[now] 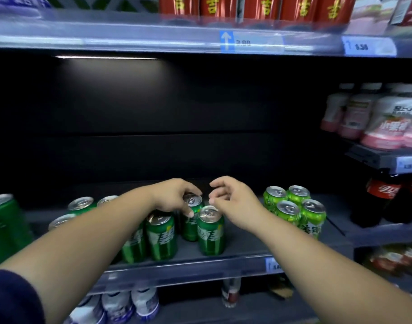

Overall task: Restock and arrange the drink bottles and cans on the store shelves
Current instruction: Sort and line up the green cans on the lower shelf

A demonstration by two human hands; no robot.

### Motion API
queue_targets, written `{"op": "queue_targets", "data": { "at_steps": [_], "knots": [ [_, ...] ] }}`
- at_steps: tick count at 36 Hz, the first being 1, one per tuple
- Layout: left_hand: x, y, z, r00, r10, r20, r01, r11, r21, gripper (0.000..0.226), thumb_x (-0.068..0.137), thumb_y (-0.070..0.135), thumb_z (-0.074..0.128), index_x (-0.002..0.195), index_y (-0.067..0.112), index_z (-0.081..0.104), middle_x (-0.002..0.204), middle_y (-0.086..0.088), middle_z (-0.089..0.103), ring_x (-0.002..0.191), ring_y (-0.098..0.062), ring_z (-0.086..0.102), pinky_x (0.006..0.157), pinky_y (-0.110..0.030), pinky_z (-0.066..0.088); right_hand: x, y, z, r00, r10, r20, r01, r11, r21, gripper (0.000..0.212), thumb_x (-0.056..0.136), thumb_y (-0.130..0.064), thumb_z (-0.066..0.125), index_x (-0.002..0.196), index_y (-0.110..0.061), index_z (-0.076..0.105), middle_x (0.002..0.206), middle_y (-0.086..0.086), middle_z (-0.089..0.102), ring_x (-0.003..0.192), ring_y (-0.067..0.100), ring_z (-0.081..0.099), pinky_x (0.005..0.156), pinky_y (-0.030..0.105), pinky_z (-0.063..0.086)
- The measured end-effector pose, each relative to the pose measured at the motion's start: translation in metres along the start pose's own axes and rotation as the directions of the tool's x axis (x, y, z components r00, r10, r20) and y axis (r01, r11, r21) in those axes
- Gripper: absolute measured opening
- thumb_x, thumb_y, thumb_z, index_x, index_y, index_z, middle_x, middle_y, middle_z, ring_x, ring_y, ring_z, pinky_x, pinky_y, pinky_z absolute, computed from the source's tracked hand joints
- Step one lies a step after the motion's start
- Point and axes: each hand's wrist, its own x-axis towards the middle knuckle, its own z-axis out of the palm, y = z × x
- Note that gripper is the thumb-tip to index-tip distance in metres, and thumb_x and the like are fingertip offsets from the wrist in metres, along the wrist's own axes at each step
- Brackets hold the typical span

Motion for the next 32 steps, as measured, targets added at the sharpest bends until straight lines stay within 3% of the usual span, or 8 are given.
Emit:
{"op": "queue_targets", "data": {
  "at_steps": [2, 6, 11, 17, 21, 26, 28, 32],
  "knots": [
    [-0.004, -0.002, 0.000, 1.000, -0.006, -0.002, 0.006, 1.000, -0.004, 0.073, 0.072, 0.027, 0.088, 0.138, 0.026, 0.056, 0.129, 0.011, 0.063, 0.112, -0.008, 0.061, 0.097, -0.027, 0.049, -0.003, -0.005, 0.000, 1.000, -0.005, 0.023, 0.004, 1.000, 0.006, 0.035, 0.084, -0.012, 0.077, 0.100, -0.039, 0.062, 0.096, -0.006, 0.070, 0.077, 0.000, 0.064, 0.077, 0.025, 0.055],
    [-0.004, -0.007, 0.002, 1.000, 0.008, -0.008, -0.008, 1.000, 0.008, 0.073, 0.070, 0.030, 0.088, 0.136, 0.028, 0.058, 0.126, 0.012, 0.065, 0.110, -0.006, 0.062, 0.100, -0.031, 0.049, -0.013, -0.004, 0.005, 0.993, 0.029, 0.113, -0.016, 0.993, -0.114, 0.035, 0.076, -0.028, 0.086, 0.106, -0.035, 0.069, 0.109, -0.011, 0.070, 0.102, 0.002, 0.066, 0.092, 0.028, 0.055],
    [-0.005, -0.009, -0.001, 0.999, 0.030, 0.014, -0.031, 0.999, 0.021, 0.074, 0.075, 0.027, 0.086, 0.141, 0.027, 0.053, 0.134, 0.011, 0.060, 0.117, -0.008, 0.058, 0.103, -0.025, 0.044, -0.023, 0.007, 0.017, 0.973, 0.180, 0.144, -0.136, 0.953, -0.272, 0.076, 0.066, -0.032, 0.091, 0.133, -0.037, 0.055, 0.126, -0.011, 0.059, 0.111, 0.009, 0.060, 0.098, 0.031, 0.051],
    [-0.005, -0.019, -0.003, 0.997, 0.063, 0.043, -0.066, 0.996, 0.067, 0.068, 0.080, 0.033, 0.080, 0.141, 0.032, 0.052, 0.135, 0.011, 0.059, 0.118, -0.011, 0.057, 0.105, -0.031, 0.045, -0.028, 0.019, 0.033, 0.981, 0.192, 0.032, -0.180, 0.956, -0.233, 0.065, 0.069, -0.029, 0.088, 0.119, -0.050, 0.052, 0.120, -0.015, 0.064, 0.101, 0.007, 0.065, 0.094, 0.038, 0.055],
    [-0.008, -0.025, 0.000, 0.995, 0.096, -0.004, -0.096, 0.993, -0.074, 0.041, 0.097, 0.040, 0.059, 0.137, 0.032, 0.060, 0.140, 0.010, 0.058, 0.126, -0.006, 0.051, 0.102, -0.020, 0.035, -0.034, 0.016, 0.038, 0.981, 0.190, 0.033, -0.179, 0.961, -0.209, 0.058, 0.078, -0.023, 0.085, 0.118, -0.047, 0.050, 0.120, -0.017, 0.059, 0.086, 0.001, 0.056, 0.089, 0.033, 0.054],
    [-0.002, -0.035, 0.015, 0.990, 0.092, -0.108, -0.100, 0.993, -0.064, 0.033, 0.102, 0.032, 0.047, 0.129, 0.041, 0.062, 0.138, 0.011, 0.060, 0.128, -0.012, 0.052, 0.110, -0.032, 0.039, -0.040, 0.014, 0.043, 0.979, 0.202, 0.019, -0.194, 0.962, -0.191, 0.059, 0.078, -0.023, 0.083, 0.117, -0.049, 0.047, 0.126, -0.018, 0.058, 0.113, 0.011, 0.062, 0.099, 0.042, 0.054],
    [0.000, -0.038, 0.018, 0.989, 0.084, -0.125, -0.088, 0.996, -0.028, 0.034, 0.099, 0.037, 0.045, 0.128, 0.046, 0.060, 0.138, 0.012, 0.059, 0.128, -0.014, 0.052, 0.110, -0.040, 0.040, -0.038, 0.013, 0.043, 0.981, 0.189, 0.036, -0.180, 0.967, -0.179, 0.060, 0.076, -0.024, 0.083, 0.115, -0.051, 0.048, 0.126, -0.019, 0.058, 0.114, 0.009, 0.063, 0.099, 0.042, 0.054],
    [0.000, -0.038, 0.020, 0.985, 0.071, -0.158, -0.065, 0.997, 0.040, 0.036, 0.100, 0.044, 0.042, 0.133, 0.042, 0.055, 0.137, 0.010, 0.059, 0.127, -0.017, 0.053, 0.106, -0.040, 0.042, -0.036, 0.001, 0.054, 0.981, 0.165, 0.104, -0.144, 0.971, -0.191, 0.060, 0.073, -0.025, 0.082, 0.117, -0.050, 0.049, 0.125, -0.020, 0.059, 0.114, 0.005, 0.061, 0.098, 0.039, 0.054]
  ]
}}
